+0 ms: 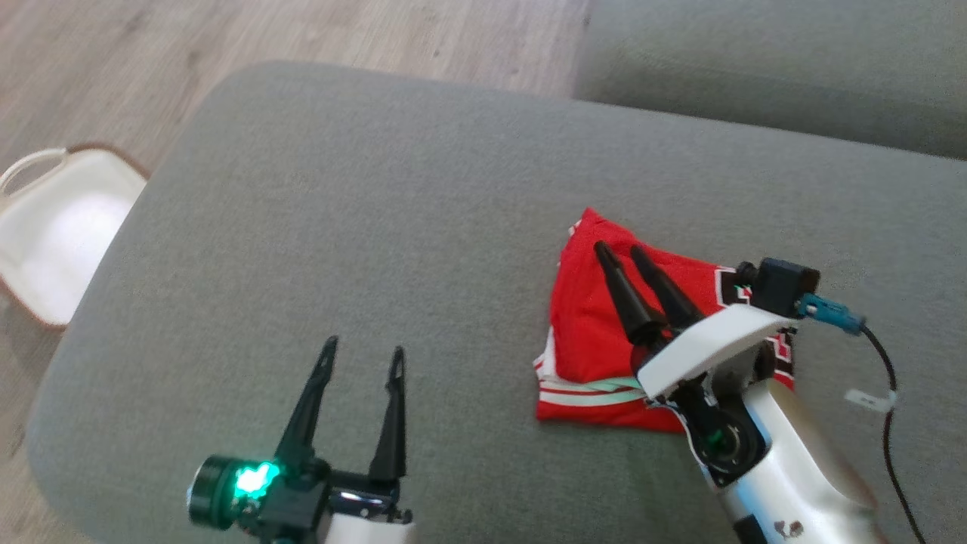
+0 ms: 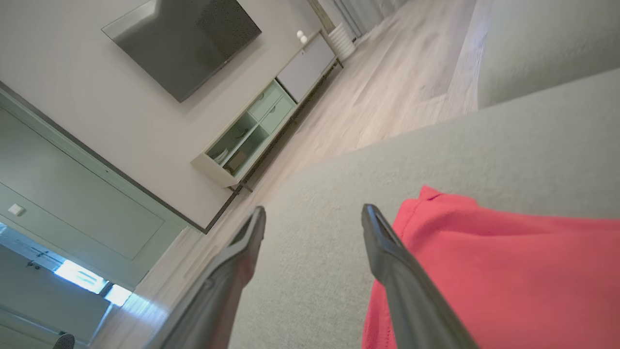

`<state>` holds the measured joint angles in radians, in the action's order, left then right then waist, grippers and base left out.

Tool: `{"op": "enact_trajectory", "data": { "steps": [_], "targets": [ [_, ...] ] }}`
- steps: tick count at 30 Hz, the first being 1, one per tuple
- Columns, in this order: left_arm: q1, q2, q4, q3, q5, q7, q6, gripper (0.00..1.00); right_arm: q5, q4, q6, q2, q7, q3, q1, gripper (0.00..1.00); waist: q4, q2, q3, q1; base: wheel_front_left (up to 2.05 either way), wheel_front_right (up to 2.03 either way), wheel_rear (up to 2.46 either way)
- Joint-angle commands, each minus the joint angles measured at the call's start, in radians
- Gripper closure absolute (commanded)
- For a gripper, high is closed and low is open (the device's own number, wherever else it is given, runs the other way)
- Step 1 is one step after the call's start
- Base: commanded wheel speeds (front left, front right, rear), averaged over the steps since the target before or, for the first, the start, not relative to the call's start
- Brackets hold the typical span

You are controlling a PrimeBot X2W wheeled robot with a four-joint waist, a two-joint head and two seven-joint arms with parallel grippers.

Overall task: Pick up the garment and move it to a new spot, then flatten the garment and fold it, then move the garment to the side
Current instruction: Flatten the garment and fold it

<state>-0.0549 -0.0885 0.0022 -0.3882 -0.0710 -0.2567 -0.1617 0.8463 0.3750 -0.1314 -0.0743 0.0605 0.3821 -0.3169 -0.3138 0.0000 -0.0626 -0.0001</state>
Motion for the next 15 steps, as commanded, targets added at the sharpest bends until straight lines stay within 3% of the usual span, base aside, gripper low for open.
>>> {"op": "enact_trajectory", "data": {
  "steps": [1, 11, 15],
  "targets": [
    [0.005, 0.008, -0.025, 0.045, -0.008, -0.005, 0.003, 0.0, -0.023, -0.045, 0.001, -0.011, -0.027, 0.013, -0.005, 0.0, 0.034, 0.0, 0.032, 0.0001, 0.0, 0.0, 0.0],
    [-0.041, 0.02, -0.005, 0.107, -0.036, -0.005, 0.046, 0.0, -0.194, -0.052, 0.001, -0.192, -0.272, -0.003, 0.182, 0.0, 0.15, 0.0, 0.123, 0.0001, 0.0, 0.0, 0.0],
    [-0.062, 0.025, 0.003, 0.127, -0.041, -0.005, 0.055, 0.0, -0.314, -0.036, 0.001, -0.229, -0.318, -0.041, 0.263, 0.0, 0.176, 0.0, 0.152, 0.0001, 0.0, 0.0, 0.0]
  ]
}}
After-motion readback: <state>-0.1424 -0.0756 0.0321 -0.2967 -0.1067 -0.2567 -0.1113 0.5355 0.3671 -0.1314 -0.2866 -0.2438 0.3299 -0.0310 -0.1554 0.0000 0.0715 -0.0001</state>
